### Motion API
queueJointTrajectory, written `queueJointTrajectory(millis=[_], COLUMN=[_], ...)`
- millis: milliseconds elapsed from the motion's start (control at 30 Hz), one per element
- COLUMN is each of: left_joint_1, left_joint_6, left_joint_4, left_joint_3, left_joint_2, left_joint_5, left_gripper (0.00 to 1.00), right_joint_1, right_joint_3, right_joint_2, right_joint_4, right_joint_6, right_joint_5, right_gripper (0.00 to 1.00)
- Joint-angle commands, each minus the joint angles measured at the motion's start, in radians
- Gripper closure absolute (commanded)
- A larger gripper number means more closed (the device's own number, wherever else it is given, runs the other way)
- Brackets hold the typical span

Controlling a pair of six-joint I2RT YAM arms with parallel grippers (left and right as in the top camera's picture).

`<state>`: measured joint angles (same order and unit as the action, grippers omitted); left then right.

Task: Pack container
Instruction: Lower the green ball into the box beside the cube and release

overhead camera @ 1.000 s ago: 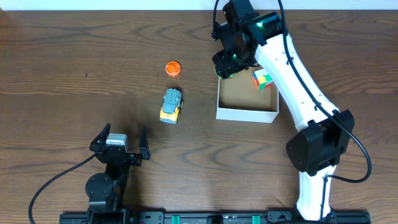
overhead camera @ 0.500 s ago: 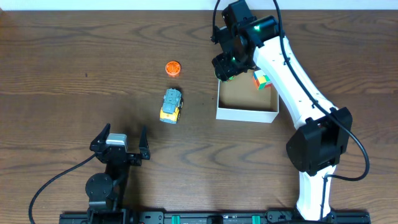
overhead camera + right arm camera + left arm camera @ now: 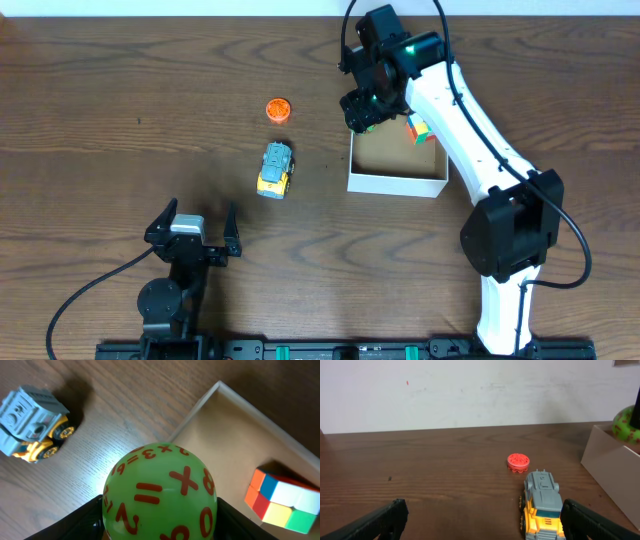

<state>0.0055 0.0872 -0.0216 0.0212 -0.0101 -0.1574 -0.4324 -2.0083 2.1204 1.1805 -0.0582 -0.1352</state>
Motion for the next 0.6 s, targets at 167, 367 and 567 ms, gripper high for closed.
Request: queueJointTrajectory(millis=[167,367,567], left_joint_1=[0.002,0.002,0.002], left_joint_6=[0.017,0.018,0.018], left_joint_4=[-0.034,-0.034,-0.034], left_joint_3=[-0.017,-0.017,-0.017], left_joint_2=[0.006,0.006,0.006], left_joint_5=[-0.014,-0.014,-0.014], left_gripper=[0.02,0.02,0.02], right_joint_1=[-0.014,-0.014,-0.014], right_joint_3=[0.019,0.019,0.019], right_joint_2=[0.009,0.009,0.009], right_joint_4=[-0.014,-0.016,-0.025], right_joint_6=[0.013,0.013,0.013], right_joint_5=[-0.001,0.021,0.031], right_gripper=[0.33,0.32,0.31])
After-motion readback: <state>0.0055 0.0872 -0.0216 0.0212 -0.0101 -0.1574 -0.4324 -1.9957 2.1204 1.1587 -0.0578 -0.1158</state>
